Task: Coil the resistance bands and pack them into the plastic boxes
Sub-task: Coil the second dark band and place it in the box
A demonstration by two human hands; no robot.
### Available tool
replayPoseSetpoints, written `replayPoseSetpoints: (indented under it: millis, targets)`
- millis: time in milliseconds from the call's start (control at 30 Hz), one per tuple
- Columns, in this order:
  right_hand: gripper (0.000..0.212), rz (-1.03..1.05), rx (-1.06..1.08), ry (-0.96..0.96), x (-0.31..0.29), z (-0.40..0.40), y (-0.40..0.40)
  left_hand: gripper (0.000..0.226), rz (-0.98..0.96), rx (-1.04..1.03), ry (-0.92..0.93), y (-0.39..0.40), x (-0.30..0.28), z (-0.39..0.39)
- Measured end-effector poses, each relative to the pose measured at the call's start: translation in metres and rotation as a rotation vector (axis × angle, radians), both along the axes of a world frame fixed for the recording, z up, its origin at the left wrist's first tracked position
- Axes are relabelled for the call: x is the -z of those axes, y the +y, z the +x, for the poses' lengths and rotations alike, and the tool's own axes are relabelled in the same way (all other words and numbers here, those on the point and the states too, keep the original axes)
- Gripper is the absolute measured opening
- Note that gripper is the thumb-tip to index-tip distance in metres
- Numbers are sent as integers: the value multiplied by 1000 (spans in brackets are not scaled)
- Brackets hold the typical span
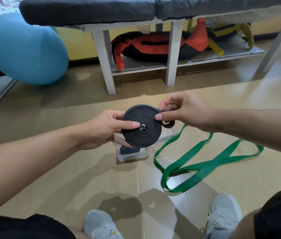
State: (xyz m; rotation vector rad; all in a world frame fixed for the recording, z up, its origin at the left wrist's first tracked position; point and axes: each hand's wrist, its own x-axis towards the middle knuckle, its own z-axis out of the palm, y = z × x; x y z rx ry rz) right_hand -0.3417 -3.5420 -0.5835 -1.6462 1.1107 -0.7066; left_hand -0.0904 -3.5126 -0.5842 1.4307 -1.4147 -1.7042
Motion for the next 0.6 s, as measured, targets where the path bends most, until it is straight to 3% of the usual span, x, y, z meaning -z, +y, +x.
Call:
replayPoseSetpoints:
  millis: [200, 267, 433, 600]
  targets:
    - [35, 224, -42, -202, 0, 5, -2, 49, 111, -34, 105, -1, 6, -4]
    - [32, 182, -50, -153, -3, 5, -1, 46, 105, -22, 73, 0, 5, -5]
    - [28, 17, -133, 107, -6, 10, 9, 43, -159, 183, -316, 4, -3, -8]
    - [27, 8, -179, 158, 0, 16, 16, 24, -230, 199, -361, 4, -4, -14]
